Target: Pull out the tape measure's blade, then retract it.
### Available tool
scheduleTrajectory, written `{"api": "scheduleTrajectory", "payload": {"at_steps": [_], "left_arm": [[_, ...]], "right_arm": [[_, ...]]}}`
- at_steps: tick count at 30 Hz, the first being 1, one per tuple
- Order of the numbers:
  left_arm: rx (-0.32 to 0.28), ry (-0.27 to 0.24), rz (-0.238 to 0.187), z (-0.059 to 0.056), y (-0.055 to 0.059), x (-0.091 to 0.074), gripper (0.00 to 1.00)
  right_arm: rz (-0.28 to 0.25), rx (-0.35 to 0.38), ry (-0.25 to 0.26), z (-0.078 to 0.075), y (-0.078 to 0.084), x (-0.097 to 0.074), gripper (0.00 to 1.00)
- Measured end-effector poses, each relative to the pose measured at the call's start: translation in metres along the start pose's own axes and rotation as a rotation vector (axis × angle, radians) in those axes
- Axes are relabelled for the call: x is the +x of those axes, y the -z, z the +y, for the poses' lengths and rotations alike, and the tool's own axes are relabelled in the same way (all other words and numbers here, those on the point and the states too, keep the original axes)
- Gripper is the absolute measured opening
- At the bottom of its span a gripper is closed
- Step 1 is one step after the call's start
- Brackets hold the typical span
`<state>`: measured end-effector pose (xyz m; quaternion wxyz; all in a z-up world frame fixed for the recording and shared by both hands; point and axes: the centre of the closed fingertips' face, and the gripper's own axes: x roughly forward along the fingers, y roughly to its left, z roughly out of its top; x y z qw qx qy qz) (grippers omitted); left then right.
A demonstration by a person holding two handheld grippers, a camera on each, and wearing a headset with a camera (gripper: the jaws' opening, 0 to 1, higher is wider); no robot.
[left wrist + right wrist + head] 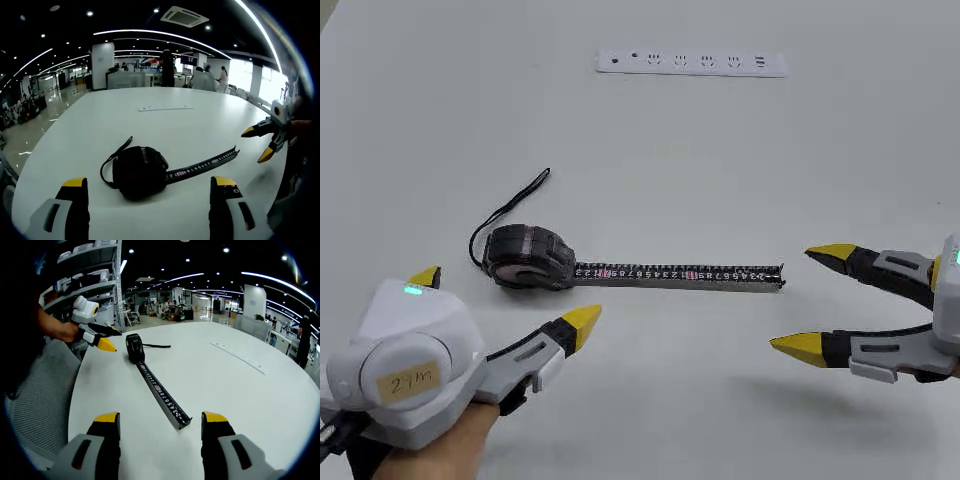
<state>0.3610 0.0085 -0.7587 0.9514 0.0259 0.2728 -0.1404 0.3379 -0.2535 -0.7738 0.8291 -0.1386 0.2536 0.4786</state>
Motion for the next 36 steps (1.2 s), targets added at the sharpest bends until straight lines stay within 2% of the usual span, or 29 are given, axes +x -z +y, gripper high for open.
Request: {"api": "scheduleTrajectory", "payload": {"at_steps": [5, 10, 21, 25, 28, 32, 36], "left_arm": [[-0.019, -0.008, 0.005, 0.001, 0.001, 0.005, 0.96], [-0.02, -0.012, 0.009, 0.0, 0.002, 0.01, 0.93], [-0.037, -0.047, 0.013, 0.008, -0.002, 0.03, 0.86], [-0.042, -0.049, 0.028, 0.008, 0.0, 0.036, 0.84], [-0.044, -0.048, 0.026, 0.008, 0.0, 0.037, 0.83], [-0.047, -0.055, 0.02, 0.007, 0.0, 0.047, 0.81], [-0.046, -0.066, 0.026, 0.008, 0.002, 0.051, 0.8]], "right_arm": [[0.009, -0.06, -0.058, -0.004, 0.003, 0.006, 0.59], [0.014, -0.091, -0.087, -0.013, 0.006, 0.01, 0.52], [0.053, -0.151, -0.17, -0.023, 0.013, 0.022, 0.35], [0.069, -0.162, -0.187, -0.025, 0.018, 0.026, 0.3], [0.071, -0.161, -0.19, -0.025, 0.019, 0.026, 0.27], [0.097, -0.191, -0.214, -0.026, 0.025, 0.032, 0.24], [0.102, -0.204, -0.209, -0.027, 0.028, 0.033, 0.21]]}}
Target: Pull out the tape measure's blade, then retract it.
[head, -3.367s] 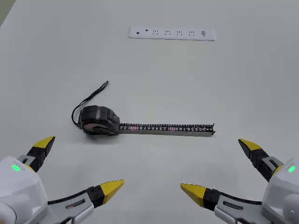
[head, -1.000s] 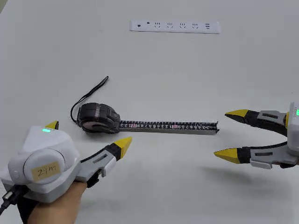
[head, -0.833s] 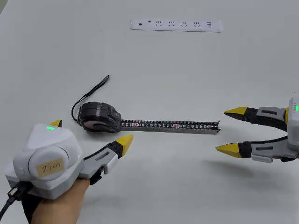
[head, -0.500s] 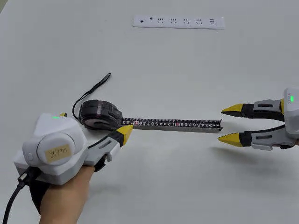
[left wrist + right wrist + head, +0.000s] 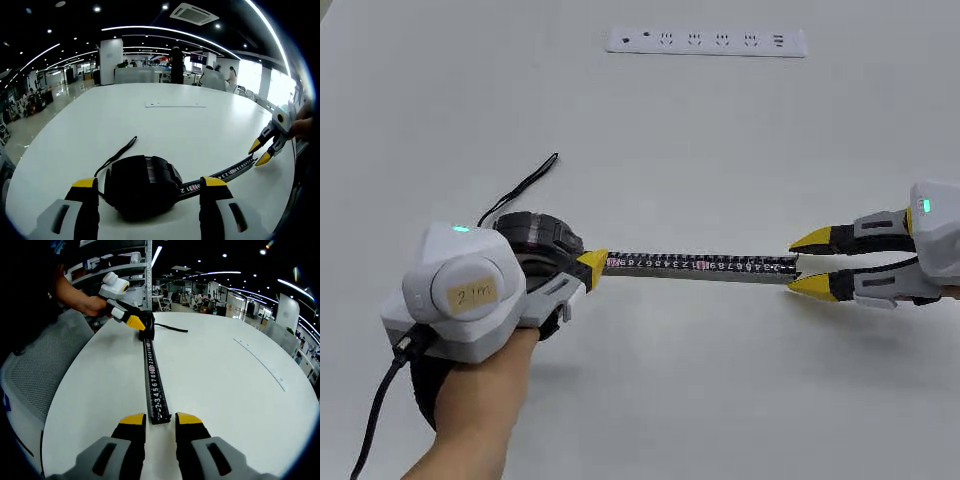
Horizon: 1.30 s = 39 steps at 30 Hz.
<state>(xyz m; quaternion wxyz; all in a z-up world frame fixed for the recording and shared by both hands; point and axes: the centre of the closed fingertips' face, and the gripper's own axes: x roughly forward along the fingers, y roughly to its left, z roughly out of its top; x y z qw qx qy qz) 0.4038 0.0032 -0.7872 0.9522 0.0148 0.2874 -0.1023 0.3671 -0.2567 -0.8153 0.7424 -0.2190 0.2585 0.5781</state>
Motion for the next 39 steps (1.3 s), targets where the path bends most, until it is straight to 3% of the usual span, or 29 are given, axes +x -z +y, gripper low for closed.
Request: {"api": "scheduleTrajectory", "payload": {"at_steps": [6, 24, 28, 39], "left_arm": [[-0.011, -0.014, 0.015, 0.003, 0.005, 0.003, 0.77], [-0.042, -0.035, 0.028, 0.004, 0.009, 0.01, 0.73], [-0.08, -0.051, 0.024, 0.008, 0.009, 0.01, 0.68], [-0.047, -0.046, 0.042, 0.009, 0.011, 0.01, 0.64]], "right_arm": [[0.005, -0.015, -0.007, 0.0, 0.002, 0.002, 0.15], [0.018, -0.044, -0.004, -0.001, 0.003, 0.003, 0.12], [0.019, -0.04, -0.001, -0.001, 0.004, 0.003, 0.12], [0.042, -0.071, 0.014, -0.002, 0.003, 0.004, 0.11]]}}
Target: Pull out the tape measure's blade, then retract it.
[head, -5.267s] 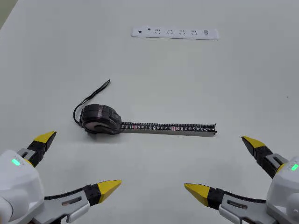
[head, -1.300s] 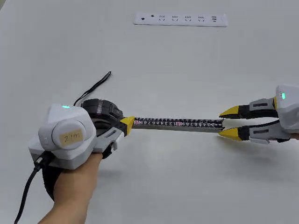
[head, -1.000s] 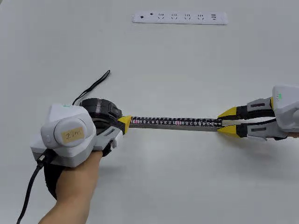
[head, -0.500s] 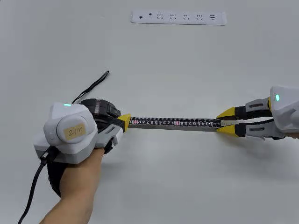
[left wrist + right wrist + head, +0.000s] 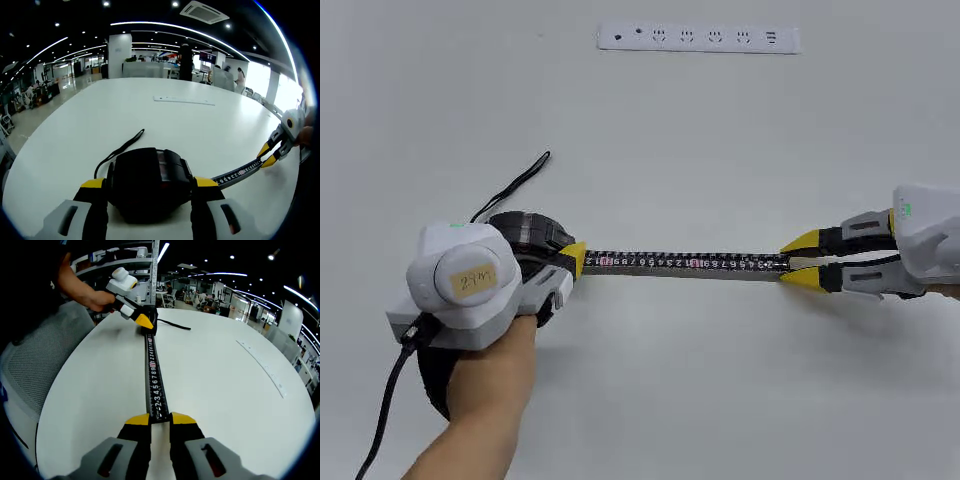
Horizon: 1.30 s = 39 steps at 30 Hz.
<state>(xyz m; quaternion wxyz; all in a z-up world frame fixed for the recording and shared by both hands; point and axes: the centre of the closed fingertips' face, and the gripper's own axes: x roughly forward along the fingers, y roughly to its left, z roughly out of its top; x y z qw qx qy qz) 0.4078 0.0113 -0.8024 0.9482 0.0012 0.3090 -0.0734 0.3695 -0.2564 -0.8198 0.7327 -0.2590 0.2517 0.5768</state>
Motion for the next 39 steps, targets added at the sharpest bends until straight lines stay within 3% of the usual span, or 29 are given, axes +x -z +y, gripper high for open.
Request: {"api": "scheduleTrajectory", "payload": {"at_steps": [10, 21, 27, 32, 35, 39], "left_arm": [[0.042, 0.015, 0.014, 0.0, 0.003, -0.002, 0.58], [0.041, 0.031, 0.032, 0.0, 0.004, -0.001, 0.6], [0.057, 0.006, 0.057, -0.001, 0.003, -0.002, 0.61], [0.007, -0.009, 0.009, -0.005, -0.01, -0.005, 0.67], [0.013, -0.024, 0.031, -0.004, -0.008, -0.002, 0.68], [-0.034, -0.032, 0.043, 0.001, -0.004, 0.001, 0.65]], "right_arm": [[-0.004, -0.01, 0.011, -0.002, -0.005, -0.001, 0.11], [0.0, -0.003, 0.001, 0.002, -0.004, 0.002, 0.11], [0.002, 0.001, 0.0, 0.003, -0.005, 0.002, 0.11], [0.003, 0.003, -0.003, 0.005, -0.005, 0.002, 0.11], [0.001, 0.004, -0.003, 0.005, -0.005, 0.002, 0.11], [0.001, 0.003, -0.003, 0.005, -0.006, 0.001, 0.11]]}}
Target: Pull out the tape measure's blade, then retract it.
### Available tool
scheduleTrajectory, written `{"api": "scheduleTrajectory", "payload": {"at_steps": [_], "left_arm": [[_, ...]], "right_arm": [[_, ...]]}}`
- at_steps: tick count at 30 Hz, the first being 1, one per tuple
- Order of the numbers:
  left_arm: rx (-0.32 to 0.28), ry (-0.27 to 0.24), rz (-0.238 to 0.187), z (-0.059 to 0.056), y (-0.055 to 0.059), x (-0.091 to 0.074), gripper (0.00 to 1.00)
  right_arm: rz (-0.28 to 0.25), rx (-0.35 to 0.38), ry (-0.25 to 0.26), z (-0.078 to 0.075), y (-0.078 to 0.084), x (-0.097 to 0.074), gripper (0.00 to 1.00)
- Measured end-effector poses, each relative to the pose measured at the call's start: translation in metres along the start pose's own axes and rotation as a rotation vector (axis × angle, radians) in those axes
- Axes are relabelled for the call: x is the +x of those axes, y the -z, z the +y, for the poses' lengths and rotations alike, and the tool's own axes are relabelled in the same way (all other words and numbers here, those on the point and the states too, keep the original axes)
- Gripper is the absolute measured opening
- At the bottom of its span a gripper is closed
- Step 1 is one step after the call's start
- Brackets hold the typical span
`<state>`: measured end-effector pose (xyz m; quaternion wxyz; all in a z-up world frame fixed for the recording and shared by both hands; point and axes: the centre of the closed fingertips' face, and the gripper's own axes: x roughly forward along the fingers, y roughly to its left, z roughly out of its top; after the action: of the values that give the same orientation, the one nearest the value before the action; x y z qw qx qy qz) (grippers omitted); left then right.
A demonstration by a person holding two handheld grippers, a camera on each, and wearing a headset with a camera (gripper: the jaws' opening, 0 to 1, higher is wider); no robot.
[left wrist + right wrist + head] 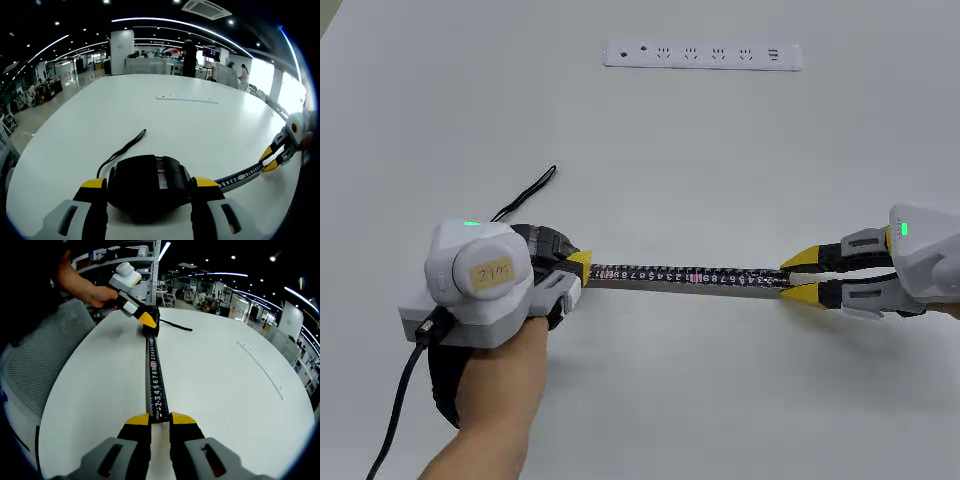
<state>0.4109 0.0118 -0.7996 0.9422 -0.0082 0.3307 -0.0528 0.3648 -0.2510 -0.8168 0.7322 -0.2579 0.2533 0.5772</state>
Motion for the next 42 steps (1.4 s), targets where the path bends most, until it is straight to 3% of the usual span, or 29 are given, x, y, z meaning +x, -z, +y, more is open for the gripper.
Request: {"api": "scheduleTrajectory", "payload": {"at_steps": [9, 21, 42], "left_arm": [[-0.011, 0.0, 0.007, 0.0006, 0.0003, 0.0003, 0.64], [0.032, 0.028, 0.018, 0.0006, 0.0009, -0.0017, 0.59], [0.005, 0.06, 0.02, 0.0, 0.0002, -0.0036, 0.6]], "right_arm": [[0.004, -0.002, -0.002, 0.0004, 0.0001, 0.0001, 0.11], [0.008, -0.004, -0.01, 0.0026, -0.0005, -0.0009, 0.11], [0.016, -0.002, -0.012, 0.0022, -0.0007, -0.0024, 0.11]]}}
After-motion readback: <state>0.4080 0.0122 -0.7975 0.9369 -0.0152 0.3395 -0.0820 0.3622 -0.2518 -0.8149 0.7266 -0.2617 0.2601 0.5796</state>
